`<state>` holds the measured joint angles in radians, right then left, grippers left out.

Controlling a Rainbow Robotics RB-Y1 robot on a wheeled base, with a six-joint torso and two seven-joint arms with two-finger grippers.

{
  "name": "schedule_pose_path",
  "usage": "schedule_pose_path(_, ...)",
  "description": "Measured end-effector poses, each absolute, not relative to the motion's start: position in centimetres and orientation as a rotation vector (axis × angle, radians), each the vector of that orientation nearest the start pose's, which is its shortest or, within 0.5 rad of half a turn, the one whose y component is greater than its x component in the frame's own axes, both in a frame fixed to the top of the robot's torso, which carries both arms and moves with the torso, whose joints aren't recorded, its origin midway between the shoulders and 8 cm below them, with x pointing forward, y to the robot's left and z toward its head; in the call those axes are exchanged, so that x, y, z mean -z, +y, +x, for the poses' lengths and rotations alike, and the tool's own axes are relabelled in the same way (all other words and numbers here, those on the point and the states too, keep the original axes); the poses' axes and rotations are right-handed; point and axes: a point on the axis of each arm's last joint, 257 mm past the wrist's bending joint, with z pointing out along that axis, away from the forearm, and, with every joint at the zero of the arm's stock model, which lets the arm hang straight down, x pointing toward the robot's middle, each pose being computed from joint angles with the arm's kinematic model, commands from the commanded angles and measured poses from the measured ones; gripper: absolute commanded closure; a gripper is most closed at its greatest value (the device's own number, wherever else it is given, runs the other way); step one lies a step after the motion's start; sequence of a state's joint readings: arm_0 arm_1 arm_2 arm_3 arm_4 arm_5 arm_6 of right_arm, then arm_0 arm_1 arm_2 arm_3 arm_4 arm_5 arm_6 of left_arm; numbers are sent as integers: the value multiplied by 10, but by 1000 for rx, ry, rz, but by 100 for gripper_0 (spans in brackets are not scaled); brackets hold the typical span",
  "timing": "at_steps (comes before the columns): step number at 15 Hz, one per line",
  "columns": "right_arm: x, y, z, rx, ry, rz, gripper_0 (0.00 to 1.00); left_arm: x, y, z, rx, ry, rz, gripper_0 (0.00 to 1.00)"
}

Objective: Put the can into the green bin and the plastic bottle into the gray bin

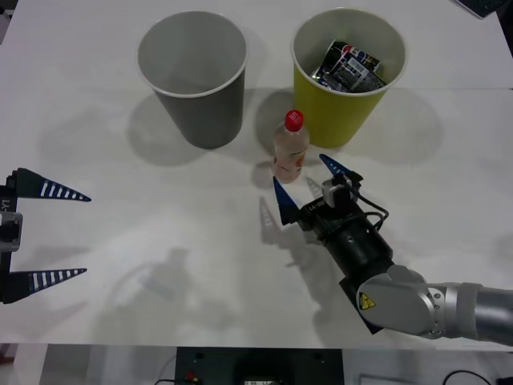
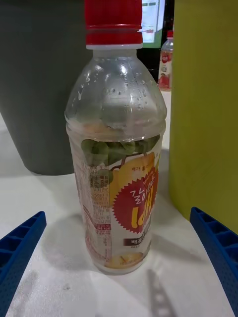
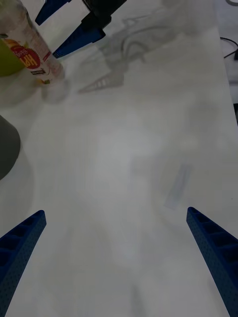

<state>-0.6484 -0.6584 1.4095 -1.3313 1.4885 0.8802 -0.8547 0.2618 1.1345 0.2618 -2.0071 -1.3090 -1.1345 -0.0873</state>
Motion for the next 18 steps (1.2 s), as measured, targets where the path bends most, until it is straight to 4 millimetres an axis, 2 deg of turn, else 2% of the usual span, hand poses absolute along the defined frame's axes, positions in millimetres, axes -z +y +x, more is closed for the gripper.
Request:
schedule_pose_path(6,241,-57,557,-232,1424,-446,0,167,286,341,118,1444,1762,2)
schedule_pose_path(11,234,-43,567,-237,1424,-437,0,167,286,341,118,1444,1762,2)
schedule_pose_path(12,233,-41,568,-239,1425,-436,23,167,286,341,118,1444,1762,2)
schedule_pose_path(13,232,-40,569,-240,1423,-437,71,167,286,341,118,1444,1762,2)
schedule_pose_path(14,231,-39,569,-239,1423,-438,100,167,286,341,118,1444,1762,2)
schedule_pose_path(18,231,-40,569,-239,1425,-434,100,167,286,341,118,1444,1762,2)
